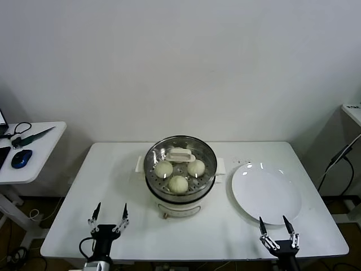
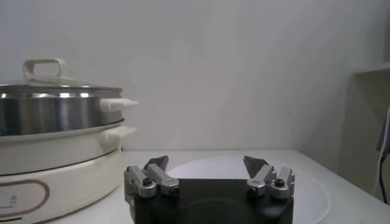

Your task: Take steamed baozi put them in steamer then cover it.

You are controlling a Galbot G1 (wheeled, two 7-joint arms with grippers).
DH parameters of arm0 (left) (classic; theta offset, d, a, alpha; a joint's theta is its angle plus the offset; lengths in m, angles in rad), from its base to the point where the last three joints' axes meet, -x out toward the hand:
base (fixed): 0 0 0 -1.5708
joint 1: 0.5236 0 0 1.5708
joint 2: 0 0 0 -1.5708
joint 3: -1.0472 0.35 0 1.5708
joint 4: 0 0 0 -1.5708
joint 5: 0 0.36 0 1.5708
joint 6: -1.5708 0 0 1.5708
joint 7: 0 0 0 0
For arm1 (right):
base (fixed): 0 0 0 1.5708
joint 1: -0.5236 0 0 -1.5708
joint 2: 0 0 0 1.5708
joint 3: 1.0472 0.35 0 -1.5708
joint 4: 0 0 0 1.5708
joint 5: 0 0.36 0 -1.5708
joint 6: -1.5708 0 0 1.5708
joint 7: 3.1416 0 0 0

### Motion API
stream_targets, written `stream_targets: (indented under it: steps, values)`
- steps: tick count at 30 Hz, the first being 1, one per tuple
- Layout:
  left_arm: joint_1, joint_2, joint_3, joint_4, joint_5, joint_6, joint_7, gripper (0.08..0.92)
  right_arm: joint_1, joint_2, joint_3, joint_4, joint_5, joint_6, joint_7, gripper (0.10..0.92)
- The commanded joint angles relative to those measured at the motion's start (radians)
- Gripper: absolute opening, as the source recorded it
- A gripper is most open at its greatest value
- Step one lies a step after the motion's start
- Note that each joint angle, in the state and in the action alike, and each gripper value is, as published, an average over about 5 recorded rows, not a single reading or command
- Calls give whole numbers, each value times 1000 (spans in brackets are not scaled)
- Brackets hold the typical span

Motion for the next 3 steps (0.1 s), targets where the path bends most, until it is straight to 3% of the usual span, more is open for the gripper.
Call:
stream_targets:
  steps: [1, 3]
  values:
    - [19, -2, -10, 24, -24, -43, -4, 823, 2, 1, -3, -1, 3, 2, -4, 823]
    - [19, -2, -10, 22, -23, -42, -4, 823, 2, 1, -3, -1, 3, 2, -4, 823]
